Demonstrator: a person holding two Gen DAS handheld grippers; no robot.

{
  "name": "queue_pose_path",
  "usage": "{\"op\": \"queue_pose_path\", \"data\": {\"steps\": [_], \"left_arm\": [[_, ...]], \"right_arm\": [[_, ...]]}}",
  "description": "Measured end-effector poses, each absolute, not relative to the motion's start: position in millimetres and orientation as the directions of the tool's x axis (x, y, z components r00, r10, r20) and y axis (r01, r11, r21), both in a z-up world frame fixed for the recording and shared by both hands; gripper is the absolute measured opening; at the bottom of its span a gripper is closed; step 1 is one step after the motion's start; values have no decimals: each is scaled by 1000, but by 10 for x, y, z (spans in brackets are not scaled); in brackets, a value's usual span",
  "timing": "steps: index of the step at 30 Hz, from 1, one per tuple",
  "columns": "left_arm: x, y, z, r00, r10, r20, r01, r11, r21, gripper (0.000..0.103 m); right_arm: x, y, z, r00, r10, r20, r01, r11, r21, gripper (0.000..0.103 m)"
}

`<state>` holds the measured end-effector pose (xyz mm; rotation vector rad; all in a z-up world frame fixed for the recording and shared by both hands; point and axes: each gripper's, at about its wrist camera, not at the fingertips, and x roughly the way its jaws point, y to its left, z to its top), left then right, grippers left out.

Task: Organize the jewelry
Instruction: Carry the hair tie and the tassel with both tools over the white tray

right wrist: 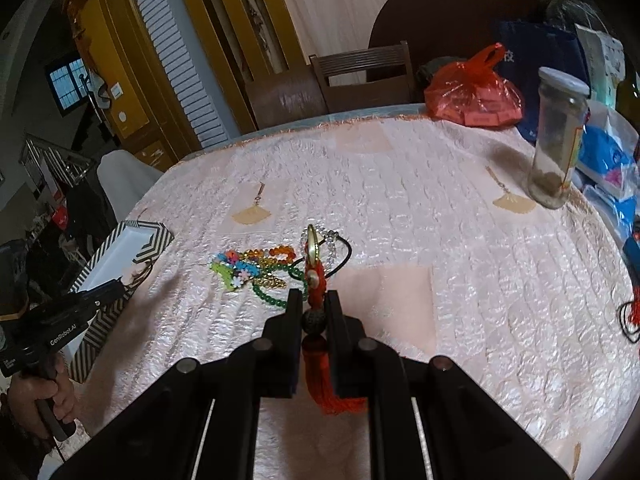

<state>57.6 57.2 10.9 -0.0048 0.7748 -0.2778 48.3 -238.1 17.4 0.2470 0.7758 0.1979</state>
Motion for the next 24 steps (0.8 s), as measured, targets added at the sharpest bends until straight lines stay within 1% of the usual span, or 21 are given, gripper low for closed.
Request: {"op": "queue_pose_path", "data": {"steps": [4,14,18,24], "left_arm": [[476,634,171,703,-206,-681,213,974,-74,7],[386,902,237,714,-161,-681,131,987,-95,7],[345,999,266,725,-143,-674,99,990,-103,7],[341,1108,315,733,-86,-674,43,996,-81,7]], "right_arm": [[434,-2286,188,705,267,-656,-94,953,287,11],[388,-2025,264,717,338,-610,-184,935,303,11],[404,-1945,273,711,346,-611,-195,933,302,11],[406,-1796,301,706,344,-618,-221,937,270,11]]}}
